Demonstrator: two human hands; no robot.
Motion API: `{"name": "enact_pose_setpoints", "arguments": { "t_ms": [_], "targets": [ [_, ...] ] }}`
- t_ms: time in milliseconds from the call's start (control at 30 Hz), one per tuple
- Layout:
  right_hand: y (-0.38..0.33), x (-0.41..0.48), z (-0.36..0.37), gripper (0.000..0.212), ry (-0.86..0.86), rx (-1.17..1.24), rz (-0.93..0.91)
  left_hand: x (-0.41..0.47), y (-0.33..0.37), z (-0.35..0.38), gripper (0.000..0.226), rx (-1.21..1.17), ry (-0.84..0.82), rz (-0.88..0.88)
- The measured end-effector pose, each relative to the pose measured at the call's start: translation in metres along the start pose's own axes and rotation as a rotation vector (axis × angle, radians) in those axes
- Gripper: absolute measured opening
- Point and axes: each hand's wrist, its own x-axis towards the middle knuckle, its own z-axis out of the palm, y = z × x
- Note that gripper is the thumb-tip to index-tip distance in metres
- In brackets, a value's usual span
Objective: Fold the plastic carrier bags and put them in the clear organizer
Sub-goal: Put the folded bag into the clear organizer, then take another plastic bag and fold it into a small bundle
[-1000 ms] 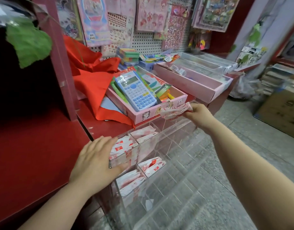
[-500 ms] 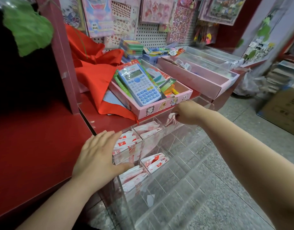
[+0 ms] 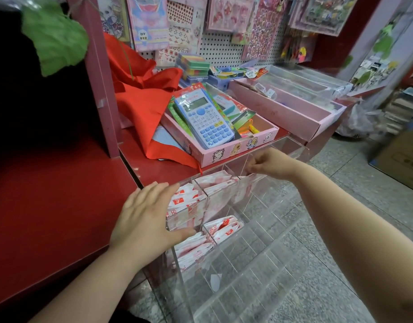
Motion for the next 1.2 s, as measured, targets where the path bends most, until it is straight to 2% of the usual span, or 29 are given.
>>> {"name": "enact_pose_setpoints", "arguments": {
  "t_ms": [167,300,433,467,567,633,733,833,900,967,1100,1200],
  "targets": [
    [-0.008,-0.008,0.004,0.021,0.244,-0.119,0.017,-0.001,0.001,0.000,0.117,0.014,0.007,0.004],
    [-0.026,-0.029,0.004,0.021,0.426,-0.105,-0.056,-0.001,0.004,-0.001,0.119,0.018,-0.021,-0.005],
    [-0.054,-0.066,0.011,0.017,0.518,0.023,-0.171,-0.010,-0.001,-0.007,0.123,-0.210,0.064,-0.001],
    [-0.061,-0.074,0.017,0.016,0.513,0.028,-0.201,-0.017,-0.005,-0.009,0.116,-0.276,0.121,0.031],
    [-0.083,-0.094,0.041,0.013,0.482,-0.015,-0.362,-0.055,-0.025,-0.013,0.046,-0.308,0.339,0.127],
    [-0.104,-0.100,0.064,0.014,0.418,-0.013,-0.444,-0.086,-0.042,-0.015,0.030,-0.311,0.448,0.100],
    [-0.156,-0.102,0.104,0.019,0.304,0.023,-0.551,-0.131,-0.075,-0.033,0.030,-0.268,0.559,-0.007],
    [-0.213,-0.095,0.147,0.044,0.213,-0.020,-0.725,-0.166,-0.113,-0.057,0.032,-0.192,0.627,-0.127],
    [-0.249,-0.091,0.169,0.052,0.144,-0.016,-0.743,-0.186,-0.138,-0.067,0.031,-0.133,0.628,-0.235],
    [-0.279,-0.085,0.189,0.049,0.109,-0.060,-0.744,-0.204,-0.160,-0.078,0.023,-0.084,0.626,-0.404],
    [-0.308,-0.077,0.218,0.053,0.079,-0.231,-0.650,-0.230,-0.201,-0.104,0.061,0.058,0.424,-0.743],
    [-0.307,-0.073,0.221,0.054,0.076,-0.277,-0.607,-0.244,-0.226,-0.114,0.079,0.178,0.235,-0.885]
  ]
}}
